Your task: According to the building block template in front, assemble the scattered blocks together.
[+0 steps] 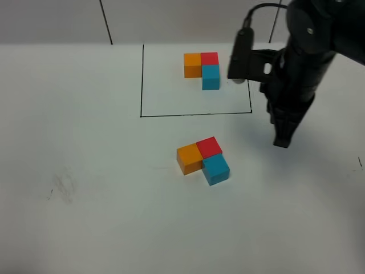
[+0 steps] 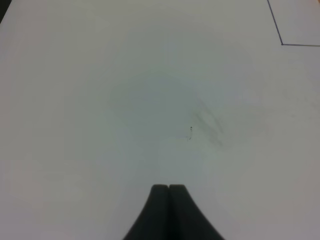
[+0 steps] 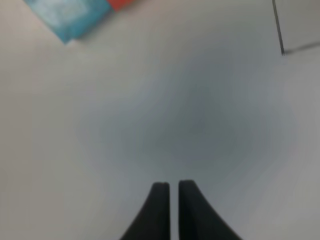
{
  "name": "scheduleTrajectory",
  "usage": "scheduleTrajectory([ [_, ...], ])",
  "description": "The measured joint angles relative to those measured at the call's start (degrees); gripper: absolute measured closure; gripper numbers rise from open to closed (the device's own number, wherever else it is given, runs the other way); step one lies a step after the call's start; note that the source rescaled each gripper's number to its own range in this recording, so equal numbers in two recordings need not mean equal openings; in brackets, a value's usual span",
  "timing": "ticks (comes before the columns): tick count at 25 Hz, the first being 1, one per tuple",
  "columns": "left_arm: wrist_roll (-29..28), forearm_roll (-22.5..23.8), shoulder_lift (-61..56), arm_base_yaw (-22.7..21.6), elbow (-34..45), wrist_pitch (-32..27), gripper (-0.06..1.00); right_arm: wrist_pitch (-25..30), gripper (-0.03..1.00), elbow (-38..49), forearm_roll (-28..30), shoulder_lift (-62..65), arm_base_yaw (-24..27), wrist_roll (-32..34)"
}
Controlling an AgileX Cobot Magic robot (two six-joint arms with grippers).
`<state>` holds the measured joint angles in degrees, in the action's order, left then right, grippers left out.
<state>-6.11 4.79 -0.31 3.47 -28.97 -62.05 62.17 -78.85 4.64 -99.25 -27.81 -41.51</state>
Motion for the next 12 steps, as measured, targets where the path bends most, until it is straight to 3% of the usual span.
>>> scheduleTrajectory([
  [4, 0.0, 0.0, 0.0, 0.0, 0.0, 0.0, 0.94, -3.2, 0.96, 11.75, 0.0, 11.1, 5.81, 5.89],
  [12, 0.0, 0.0, 0.0, 0.0, 0.0, 0.0, 0.94, -4.5, 0.97, 30.85, 0.0, 38.81, 15.59, 25.52],
])
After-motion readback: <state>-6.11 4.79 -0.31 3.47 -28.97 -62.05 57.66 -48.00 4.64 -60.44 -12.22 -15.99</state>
